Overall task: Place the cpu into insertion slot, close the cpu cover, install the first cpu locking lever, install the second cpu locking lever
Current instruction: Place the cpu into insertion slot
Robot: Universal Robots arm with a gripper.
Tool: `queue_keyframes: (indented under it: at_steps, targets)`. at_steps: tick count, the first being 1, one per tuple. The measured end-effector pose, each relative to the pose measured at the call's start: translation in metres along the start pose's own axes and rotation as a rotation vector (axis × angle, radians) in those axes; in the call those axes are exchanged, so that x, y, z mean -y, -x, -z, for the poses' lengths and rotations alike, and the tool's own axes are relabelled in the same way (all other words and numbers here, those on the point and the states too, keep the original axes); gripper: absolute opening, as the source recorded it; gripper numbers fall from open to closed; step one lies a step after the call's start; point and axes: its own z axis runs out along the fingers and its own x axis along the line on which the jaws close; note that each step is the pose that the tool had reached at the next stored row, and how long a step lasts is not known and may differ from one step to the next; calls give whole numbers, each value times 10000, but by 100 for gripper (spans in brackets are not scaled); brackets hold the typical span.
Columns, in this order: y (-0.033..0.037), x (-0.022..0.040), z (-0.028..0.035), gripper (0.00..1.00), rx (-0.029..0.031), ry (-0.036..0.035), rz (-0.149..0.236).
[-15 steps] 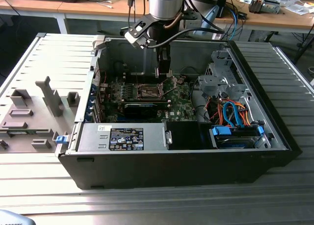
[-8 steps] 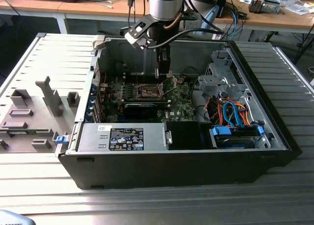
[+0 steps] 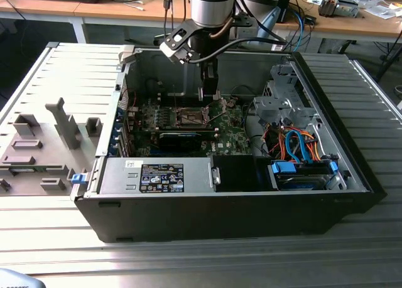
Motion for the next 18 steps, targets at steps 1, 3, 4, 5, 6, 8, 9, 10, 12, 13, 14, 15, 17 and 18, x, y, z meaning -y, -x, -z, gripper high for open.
queue_keyframes:
  at_steps: [1,3,4,5,6,8,9,10,12,13,14,15,17,18]
  targets:
    - [0,0,-5,54,-1,0,0]
    - [0,1,-15,54,0,0,0]
    - [0,1,-16,54,-1,0,0]
    - [0,1,-18,54,-1,0,-1]
    - [0,1,-20,54,0,0,0]
    - [0,2,-23,54,0,0,0]
    - [0,2,-26,54,-1,0,0]
    - [0,2,-28,54,-1,0,0]
    - [0,2,-32,54,-1,0,0]
    - [1,2,-33,54,0,0,1]
    - [1,2,-35,54,0,0,0]
    - [1,3,-37,54,-1,0,-1]
    - [1,6,-39,54,0,0,-1]
    - [0,8,-41,54,0,1,1]
